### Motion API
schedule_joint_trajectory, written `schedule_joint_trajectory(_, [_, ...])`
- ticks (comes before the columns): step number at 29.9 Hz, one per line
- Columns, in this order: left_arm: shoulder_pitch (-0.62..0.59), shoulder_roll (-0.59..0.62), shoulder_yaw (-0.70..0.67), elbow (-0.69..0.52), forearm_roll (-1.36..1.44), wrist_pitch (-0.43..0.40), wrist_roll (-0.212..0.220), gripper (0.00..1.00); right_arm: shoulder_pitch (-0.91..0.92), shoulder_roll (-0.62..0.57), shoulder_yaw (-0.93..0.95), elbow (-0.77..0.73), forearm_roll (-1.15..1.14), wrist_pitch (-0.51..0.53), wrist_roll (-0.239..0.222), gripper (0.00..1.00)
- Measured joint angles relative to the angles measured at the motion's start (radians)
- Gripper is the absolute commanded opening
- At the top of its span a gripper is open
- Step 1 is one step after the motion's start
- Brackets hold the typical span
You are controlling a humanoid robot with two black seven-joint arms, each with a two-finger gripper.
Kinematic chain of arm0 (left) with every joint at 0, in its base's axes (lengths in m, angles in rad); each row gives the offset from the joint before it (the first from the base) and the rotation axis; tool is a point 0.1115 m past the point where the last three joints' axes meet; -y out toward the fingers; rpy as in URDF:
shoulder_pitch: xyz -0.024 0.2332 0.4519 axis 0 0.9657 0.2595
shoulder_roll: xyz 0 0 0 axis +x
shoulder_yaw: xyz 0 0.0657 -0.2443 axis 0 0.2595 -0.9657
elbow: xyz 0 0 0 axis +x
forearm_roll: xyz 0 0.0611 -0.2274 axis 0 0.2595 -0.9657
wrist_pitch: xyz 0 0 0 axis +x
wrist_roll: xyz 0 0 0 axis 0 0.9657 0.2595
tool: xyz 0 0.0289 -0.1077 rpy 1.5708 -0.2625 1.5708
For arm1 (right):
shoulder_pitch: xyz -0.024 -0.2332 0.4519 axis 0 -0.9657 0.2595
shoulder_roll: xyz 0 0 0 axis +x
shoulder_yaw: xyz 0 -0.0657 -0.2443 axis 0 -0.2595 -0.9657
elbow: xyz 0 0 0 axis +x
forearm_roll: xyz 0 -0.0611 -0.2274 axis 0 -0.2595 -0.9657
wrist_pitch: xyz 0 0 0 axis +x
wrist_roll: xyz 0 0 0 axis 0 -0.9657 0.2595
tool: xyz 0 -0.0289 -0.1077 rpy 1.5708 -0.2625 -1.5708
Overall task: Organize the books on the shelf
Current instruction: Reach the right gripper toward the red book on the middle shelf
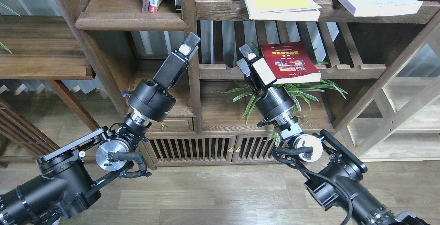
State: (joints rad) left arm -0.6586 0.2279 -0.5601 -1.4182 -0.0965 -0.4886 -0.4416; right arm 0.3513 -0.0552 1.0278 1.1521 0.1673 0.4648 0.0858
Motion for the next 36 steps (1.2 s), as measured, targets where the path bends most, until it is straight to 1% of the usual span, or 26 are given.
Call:
schedule_joint_trajectory(3, [0.0, 0.001, -0.001, 0.001, 0.002, 0.0, 0.002, 0.97, 0.0, 0.0, 0.0, 0.0, 0.0, 0.0, 0.0, 1.0])
schedule_joint_trajectory(6, [0.0, 0.007, 0.005, 0.001, 0.008, 0.0, 0.003, 1.0, 0.0, -0.002, 0.0, 0.0, 0.0, 0.0, 0.0, 1.0])
schedule_joint_trajectory(17, [0.0, 0.033, -0.018, -0.008, 0.012, 0.0, 0.002, 1.0, -0.015, -0.023, 0.0, 0.001, 0.0, -0.001, -0.002, 1.0])
schedule_joint_trajectory(20, [-0.006, 0.035, -0.027, -0.007, 0.012, 0.0, 0.002, 0.99, -0.041, -0.036, 0.001, 0.0, 0.001, -0.034, -0.003, 1.0])
schedule_joint_trajectory(23, [-0.016, 0.036, -0.038, 0.001, 0.012, 0.0, 0.002, 0.99, -0.071, -0.049, 0.014, -0.01, 0.01, -0.093, -0.003, 1.0])
schedule_joint_trajectory(27, [-0.017, 0.008, -0.102, 0.038, 0.007, 0.0, 0.005, 0.99, -0.1, -0.054, 0.048, -0.029, 0.025, -0.161, -0.002, 1.0])
schedule_joint_trajectory(29, [-0.018, -0.004, -0.126, 0.047, 0.006, 0.0, 0.019, 0.99, -0.104, -0.062, 0.064, -0.038, 0.027, -0.197, -0.002, 1.0])
schedule_joint_trajectory(34, [-0.021, -0.002, -0.148, 0.037, -0.013, 0.004, 0.1, 0.99, -0.103, -0.098, 0.095, -0.049, 0.051, -0.289, -0.001, 1.0])
schedule_joint_trajectory(36, [-0.021, 0.0, -0.144, 0.033, -0.028, 0.042, 0.114, 0.99, -0.098, -0.114, 0.103, -0.05, 0.068, -0.322, -0.001, 1.0])
